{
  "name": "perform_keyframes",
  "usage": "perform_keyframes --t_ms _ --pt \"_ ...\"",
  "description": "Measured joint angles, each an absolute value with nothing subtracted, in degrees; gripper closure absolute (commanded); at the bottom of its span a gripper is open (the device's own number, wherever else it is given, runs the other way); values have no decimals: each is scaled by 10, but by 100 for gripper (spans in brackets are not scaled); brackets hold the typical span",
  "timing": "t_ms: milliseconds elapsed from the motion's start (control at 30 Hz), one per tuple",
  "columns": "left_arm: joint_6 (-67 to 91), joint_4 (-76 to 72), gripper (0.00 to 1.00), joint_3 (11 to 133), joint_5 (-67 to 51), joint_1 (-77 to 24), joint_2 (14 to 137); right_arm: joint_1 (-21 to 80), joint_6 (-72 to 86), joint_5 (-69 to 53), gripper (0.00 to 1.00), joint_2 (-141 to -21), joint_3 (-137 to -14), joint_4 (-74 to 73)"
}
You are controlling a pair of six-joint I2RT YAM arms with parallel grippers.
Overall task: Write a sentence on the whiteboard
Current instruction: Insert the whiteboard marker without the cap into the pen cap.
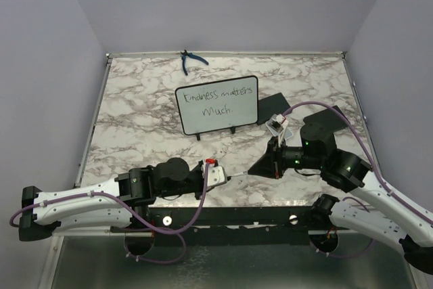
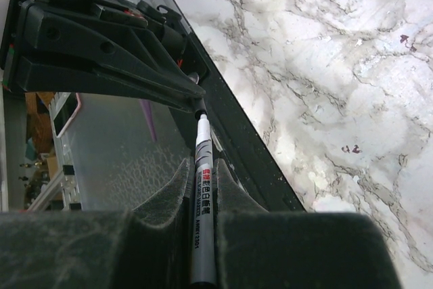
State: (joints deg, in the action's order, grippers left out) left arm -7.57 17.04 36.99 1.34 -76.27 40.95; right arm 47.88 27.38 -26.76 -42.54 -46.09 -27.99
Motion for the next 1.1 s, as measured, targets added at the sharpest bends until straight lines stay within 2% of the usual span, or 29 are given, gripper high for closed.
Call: perform_keyframes --t_ms 1100 --pt "-76 172 100 370 13 -766 412 479 285 -309 100 -445 -422 -218"
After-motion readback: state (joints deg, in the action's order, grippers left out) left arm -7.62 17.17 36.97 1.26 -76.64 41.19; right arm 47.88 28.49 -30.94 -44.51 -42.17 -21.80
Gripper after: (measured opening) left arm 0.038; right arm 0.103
